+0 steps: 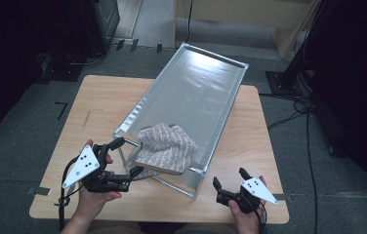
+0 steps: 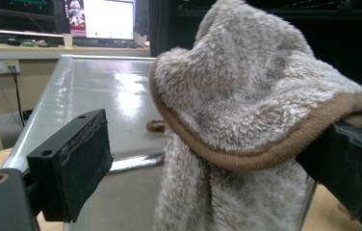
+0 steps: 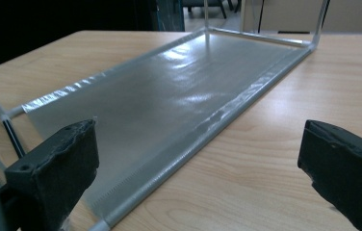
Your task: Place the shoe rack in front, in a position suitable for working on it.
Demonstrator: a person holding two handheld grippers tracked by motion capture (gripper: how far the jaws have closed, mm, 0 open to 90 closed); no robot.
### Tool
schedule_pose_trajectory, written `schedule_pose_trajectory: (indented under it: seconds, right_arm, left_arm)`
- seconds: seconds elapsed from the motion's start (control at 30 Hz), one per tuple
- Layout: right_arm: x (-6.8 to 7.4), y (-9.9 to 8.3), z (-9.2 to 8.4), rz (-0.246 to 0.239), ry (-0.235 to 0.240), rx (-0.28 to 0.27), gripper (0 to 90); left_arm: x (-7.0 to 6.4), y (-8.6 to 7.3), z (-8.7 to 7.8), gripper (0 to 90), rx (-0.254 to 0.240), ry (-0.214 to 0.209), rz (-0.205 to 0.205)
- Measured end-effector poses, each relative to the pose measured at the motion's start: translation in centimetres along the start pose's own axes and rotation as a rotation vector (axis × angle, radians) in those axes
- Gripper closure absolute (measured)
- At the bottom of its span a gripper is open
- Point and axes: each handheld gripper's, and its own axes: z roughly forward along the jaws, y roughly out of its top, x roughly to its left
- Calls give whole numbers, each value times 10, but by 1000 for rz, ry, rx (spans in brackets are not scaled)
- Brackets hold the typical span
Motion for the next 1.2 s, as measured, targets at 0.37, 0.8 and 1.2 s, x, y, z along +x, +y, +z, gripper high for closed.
schedule_pose_trajectory:
  seconds: [0.37,0.8,1.2]
  right_arm:
    - [20,14,-23,-15,107,-84,7]
    - [63,8,-16,-83,194,-95,537]
    - [65,5,-12,-90,228,-73,790]
  left_arm:
    - [12,-18,-11,52,34,35,-33]
    - [13,-36,-10,53,70,80,-15]
    - [-2,-59,-4,855,154,-29,144]
